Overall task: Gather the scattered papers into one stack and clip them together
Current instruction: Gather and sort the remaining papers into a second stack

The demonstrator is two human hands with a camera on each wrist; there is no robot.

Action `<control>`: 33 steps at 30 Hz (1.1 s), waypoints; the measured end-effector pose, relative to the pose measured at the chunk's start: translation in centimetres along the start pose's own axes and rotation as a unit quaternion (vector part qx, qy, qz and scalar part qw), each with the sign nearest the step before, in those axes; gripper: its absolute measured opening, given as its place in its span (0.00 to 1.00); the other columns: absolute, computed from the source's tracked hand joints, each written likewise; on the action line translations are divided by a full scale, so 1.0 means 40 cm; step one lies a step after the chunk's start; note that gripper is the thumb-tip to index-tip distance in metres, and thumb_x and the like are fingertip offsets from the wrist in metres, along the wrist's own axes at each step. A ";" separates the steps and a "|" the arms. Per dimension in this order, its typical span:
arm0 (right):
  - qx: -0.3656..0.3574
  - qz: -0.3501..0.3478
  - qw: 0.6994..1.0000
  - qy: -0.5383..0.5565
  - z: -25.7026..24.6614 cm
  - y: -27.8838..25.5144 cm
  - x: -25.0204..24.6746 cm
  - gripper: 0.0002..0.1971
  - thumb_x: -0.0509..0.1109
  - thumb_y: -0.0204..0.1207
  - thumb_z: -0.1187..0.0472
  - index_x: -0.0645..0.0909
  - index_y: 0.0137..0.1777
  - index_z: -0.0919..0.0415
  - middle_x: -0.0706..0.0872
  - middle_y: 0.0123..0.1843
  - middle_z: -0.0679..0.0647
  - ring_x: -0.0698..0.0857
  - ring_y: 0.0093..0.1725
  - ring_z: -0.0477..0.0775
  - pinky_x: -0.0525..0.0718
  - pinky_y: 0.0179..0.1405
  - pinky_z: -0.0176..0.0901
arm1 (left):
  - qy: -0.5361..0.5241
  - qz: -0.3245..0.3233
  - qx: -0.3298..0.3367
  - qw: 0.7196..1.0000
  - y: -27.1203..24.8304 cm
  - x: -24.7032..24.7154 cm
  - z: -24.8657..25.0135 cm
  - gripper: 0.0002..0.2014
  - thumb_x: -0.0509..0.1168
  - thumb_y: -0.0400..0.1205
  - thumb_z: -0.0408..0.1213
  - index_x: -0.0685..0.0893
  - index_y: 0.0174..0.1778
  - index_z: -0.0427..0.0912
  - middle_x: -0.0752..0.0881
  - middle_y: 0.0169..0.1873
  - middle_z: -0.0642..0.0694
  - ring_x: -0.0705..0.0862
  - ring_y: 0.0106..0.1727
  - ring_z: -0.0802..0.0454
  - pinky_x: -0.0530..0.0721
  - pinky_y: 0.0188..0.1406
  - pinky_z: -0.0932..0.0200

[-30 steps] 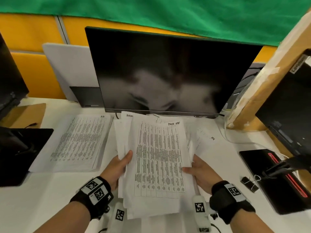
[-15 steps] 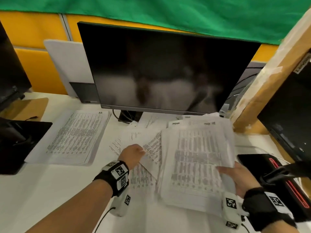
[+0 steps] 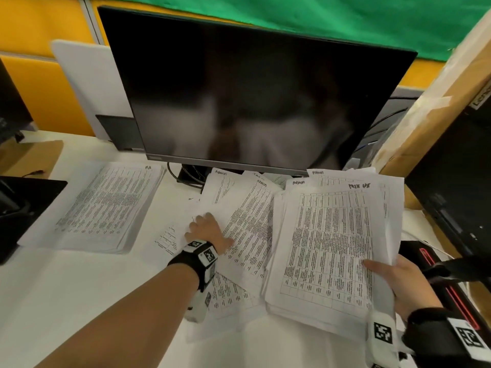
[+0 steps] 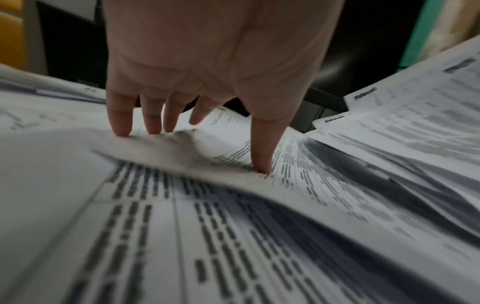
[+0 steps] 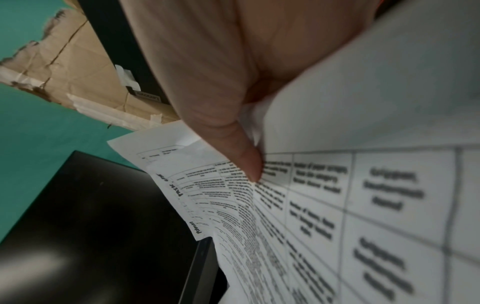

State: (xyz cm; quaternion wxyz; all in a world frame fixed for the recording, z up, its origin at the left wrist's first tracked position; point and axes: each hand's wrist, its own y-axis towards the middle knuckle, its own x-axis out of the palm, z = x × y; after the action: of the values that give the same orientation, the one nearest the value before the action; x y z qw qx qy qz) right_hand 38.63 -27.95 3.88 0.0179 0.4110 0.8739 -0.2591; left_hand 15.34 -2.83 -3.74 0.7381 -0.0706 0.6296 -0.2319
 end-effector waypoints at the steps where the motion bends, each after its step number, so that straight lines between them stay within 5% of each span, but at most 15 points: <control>1: -0.003 -0.002 1.000 -0.001 0.000 -0.001 0.005 0.16 0.70 0.74 0.70 0.79 0.62 0.63 0.88 0.56 0.64 0.85 0.57 0.68 0.78 0.64 0.70 | -0.005 -0.010 -0.022 1.000 0.014 -0.006 0.004 0.52 0.70 0.68 0.63 0.52 0.81 0.39 0.65 0.77 0.38 0.66 0.76 0.38 0.71 0.71 0.42; 4: -0.006 -0.007 1.000 -0.008 -0.003 -0.002 0.012 0.14 0.70 0.74 0.71 0.80 0.58 0.61 0.88 0.56 0.64 0.85 0.57 0.68 0.78 0.64 0.70 | 0.008 -0.045 -0.048 0.998 0.048 -0.031 0.001 0.58 0.74 0.64 0.62 0.51 0.81 0.39 0.68 0.76 0.38 0.69 0.75 0.38 0.70 0.72 0.42; 8: -0.008 -0.023 1.000 -0.012 -0.018 -0.009 0.018 0.10 0.69 0.74 0.71 0.81 0.52 0.58 0.88 0.54 0.64 0.86 0.55 0.68 0.79 0.62 0.68 | 0.006 -0.063 -0.035 0.997 0.066 -0.070 -0.019 0.44 0.75 0.68 0.55 0.65 0.76 0.39 0.76 0.71 0.40 0.77 0.70 0.40 0.73 0.68 0.45; 12: -0.019 -0.028 0.999 -0.015 -0.031 -0.016 0.019 0.10 0.69 0.74 0.72 0.81 0.50 0.57 0.88 0.53 0.63 0.86 0.54 0.67 0.79 0.62 0.68 | -0.096 -0.053 -0.002 0.994 0.048 -0.083 -0.024 0.27 0.64 0.80 0.49 0.75 0.69 0.35 0.81 0.67 0.39 0.81 0.65 0.42 0.79 0.60 0.54; 17: -0.026 -0.028 0.999 -0.026 -0.040 -0.024 0.031 0.10 0.69 0.74 0.71 0.81 0.53 0.59 0.88 0.53 0.63 0.87 0.53 0.66 0.83 0.54 0.63 | -0.181 -0.047 0.034 0.982 -0.059 -0.023 -0.026 0.26 0.56 0.84 0.50 0.74 0.73 0.38 0.78 0.71 0.40 0.78 0.69 0.43 0.75 0.69 0.53; 20: -0.039 -0.034 0.998 -0.020 -0.041 -0.022 0.047 0.09 0.68 0.74 0.71 0.81 0.52 0.60 0.88 0.53 0.63 0.86 0.52 0.65 0.83 0.46 0.53 | -0.137 -0.046 0.005 0.989 -0.087 0.021 -0.058 0.21 0.59 0.78 0.52 0.84 0.60 0.44 0.85 0.60 0.44 0.82 0.60 0.44 0.82 0.61 0.48; 23: -0.036 -0.034 0.999 -0.005 -0.029 -0.016 0.069 0.10 0.69 0.74 0.71 0.81 0.53 0.61 0.88 0.53 0.63 0.86 0.53 0.66 0.83 0.52 0.60 | -0.027 -0.033 -0.061 0.997 -0.101 0.026 -0.096 0.22 0.60 0.78 0.51 0.80 0.65 0.45 0.74 0.68 0.41 0.71 0.70 0.41 0.74 0.69 0.47; 25: -0.026 -0.038 0.999 0.013 -0.020 -0.019 0.085 0.18 0.74 0.69 0.69 0.81 0.60 0.64 0.89 0.54 0.63 0.87 0.54 0.67 0.81 0.61 0.66 | -0.011 -0.033 -0.086 0.996 -0.107 0.031 -0.114 0.24 0.61 0.78 0.50 0.77 0.68 0.44 0.68 0.73 0.39 0.67 0.74 0.39 0.70 0.71 0.46; 28: -0.019 -0.050 0.998 0.034 -0.005 -0.012 0.099 0.37 0.82 0.50 0.58 0.80 0.64 0.63 0.90 0.54 0.63 0.88 0.54 0.67 0.81 0.62 0.67 | -0.026 -0.036 -0.099 0.994 -0.116 0.033 -0.121 0.22 0.63 0.77 0.47 0.77 0.67 0.43 0.66 0.73 0.39 0.67 0.73 0.40 0.72 0.69 0.47; 31: -0.020 -0.053 0.998 0.033 -0.008 -0.022 0.110 0.23 0.73 0.70 0.70 0.77 0.67 0.65 0.88 0.56 0.64 0.86 0.55 0.67 0.80 0.63 0.67 | -0.047 -0.051 -0.112 0.991 -0.111 0.028 -0.115 0.26 0.66 0.76 0.47 0.75 0.70 0.43 0.67 0.71 0.42 0.68 0.73 0.43 0.74 0.70 0.46; 33: -0.022 -0.047 0.998 0.022 -0.006 -0.019 0.105 0.20 0.69 0.74 0.72 0.77 0.67 0.65 0.87 0.57 0.65 0.86 0.56 0.68 0.79 0.63 0.68 | -0.049 -0.033 -0.101 0.993 -0.115 0.026 -0.115 0.24 0.66 0.77 0.44 0.76 0.69 0.43 0.68 0.70 0.43 0.69 0.72 0.45 0.75 0.69 0.48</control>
State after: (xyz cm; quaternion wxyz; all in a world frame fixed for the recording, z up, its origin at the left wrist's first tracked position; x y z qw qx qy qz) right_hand 35.33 -25.24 3.40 -0.0045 0.3750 0.8978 -0.2311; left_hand 9.84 -6.48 -3.75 0.7493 -0.1768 0.6099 -0.1878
